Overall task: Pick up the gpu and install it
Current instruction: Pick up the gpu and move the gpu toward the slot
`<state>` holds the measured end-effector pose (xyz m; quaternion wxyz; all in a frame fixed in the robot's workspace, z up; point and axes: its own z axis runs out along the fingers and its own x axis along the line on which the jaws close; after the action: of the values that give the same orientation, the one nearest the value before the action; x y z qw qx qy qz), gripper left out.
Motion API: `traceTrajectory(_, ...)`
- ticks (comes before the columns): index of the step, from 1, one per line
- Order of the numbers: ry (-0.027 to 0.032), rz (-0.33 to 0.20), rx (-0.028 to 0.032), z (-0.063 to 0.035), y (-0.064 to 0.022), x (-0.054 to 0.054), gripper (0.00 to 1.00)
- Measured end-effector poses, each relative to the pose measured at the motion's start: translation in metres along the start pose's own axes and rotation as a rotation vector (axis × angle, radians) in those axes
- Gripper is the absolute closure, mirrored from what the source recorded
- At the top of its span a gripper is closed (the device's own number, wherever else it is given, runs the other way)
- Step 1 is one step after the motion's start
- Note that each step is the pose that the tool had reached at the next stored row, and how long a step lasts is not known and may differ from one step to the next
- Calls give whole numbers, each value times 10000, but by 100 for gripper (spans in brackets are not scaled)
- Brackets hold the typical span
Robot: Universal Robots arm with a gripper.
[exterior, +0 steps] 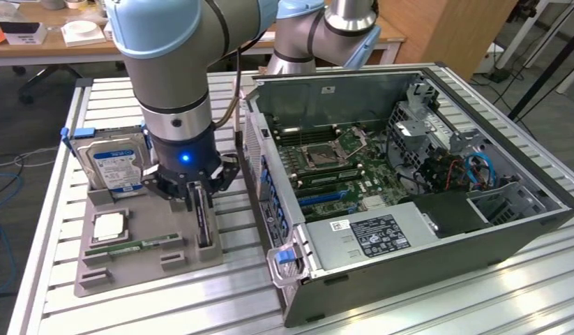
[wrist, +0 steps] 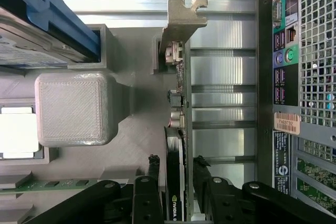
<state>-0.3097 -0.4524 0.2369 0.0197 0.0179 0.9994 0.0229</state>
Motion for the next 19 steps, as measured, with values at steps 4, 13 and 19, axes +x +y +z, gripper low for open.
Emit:
traceTrajectory(4, 0, 0, 0, 0, 0, 0, 61)
traceTrajectory(13, 0, 0, 0, 0, 0, 0, 61)
traceTrajectory(19, 0, 0, 0, 0, 0, 0, 69)
